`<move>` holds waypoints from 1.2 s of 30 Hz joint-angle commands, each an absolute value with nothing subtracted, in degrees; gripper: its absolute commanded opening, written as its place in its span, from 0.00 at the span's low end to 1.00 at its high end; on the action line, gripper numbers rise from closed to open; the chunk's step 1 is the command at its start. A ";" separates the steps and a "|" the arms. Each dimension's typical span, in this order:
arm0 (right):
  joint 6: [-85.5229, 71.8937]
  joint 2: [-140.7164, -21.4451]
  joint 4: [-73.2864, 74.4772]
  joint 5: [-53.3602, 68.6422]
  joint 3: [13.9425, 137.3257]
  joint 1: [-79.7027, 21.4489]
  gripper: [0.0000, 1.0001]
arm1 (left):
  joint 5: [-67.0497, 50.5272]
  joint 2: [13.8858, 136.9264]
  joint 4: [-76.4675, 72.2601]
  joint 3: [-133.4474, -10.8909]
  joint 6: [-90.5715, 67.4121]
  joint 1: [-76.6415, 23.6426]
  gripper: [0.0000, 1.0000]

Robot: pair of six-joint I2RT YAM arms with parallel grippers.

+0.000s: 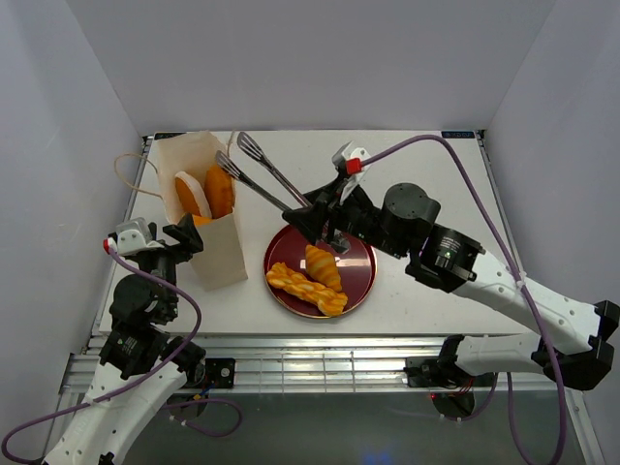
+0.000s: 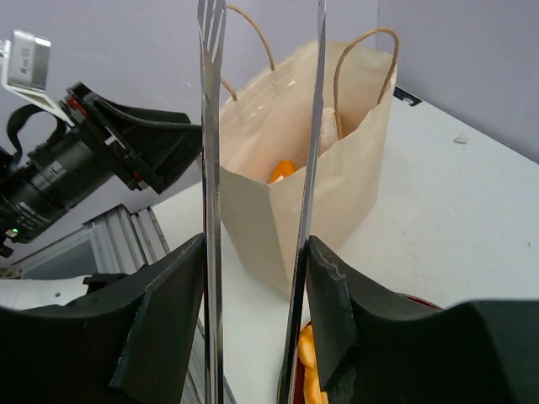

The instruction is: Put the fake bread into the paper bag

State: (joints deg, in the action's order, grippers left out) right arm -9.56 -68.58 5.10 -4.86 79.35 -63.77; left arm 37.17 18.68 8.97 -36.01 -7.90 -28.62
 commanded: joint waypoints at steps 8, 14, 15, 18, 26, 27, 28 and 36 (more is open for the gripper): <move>-13.79 -53.54 2.02 -24.51 61.80 -63.81 0.55 | 38.14 18.90 8.79 -35.95 -7.29 -28.83 0.88; -16.08 -47.56 3.25 -33.39 52.57 -63.72 0.55 | 38.15 19.16 8.79 -36.04 -7.29 -28.83 0.88; -16.61 -46.85 3.34 -34.27 51.25 -63.63 0.55 | 38.23 19.07 8.70 -36.04 -7.29 -28.83 0.88; -19.07 -44.48 3.78 -35.86 45.28 -63.11 0.55 | 38.32 18.90 8.70 -35.95 -7.29 -28.83 0.88; -25.13 -40.70 4.57 -40.43 30.52 -57.05 0.56 | 38.06 18.90 8.70 -36.04 -7.38 -28.83 0.88; -25.75 -40.35 4.57 -39.30 29.28 -55.56 0.56 | 38.06 18.81 8.79 -36.04 -7.30 -28.83 0.88; -26.36 -39.56 4.57 -38.16 28.05 -52.15 0.56 | 38.06 18.72 8.70 -35.95 -7.29 -28.83 0.88; -28.47 -39.64 1.32 -29.53 19.08 -40.08 0.56 | 37.71 18.28 8.70 -36.12 -7.38 -28.83 0.88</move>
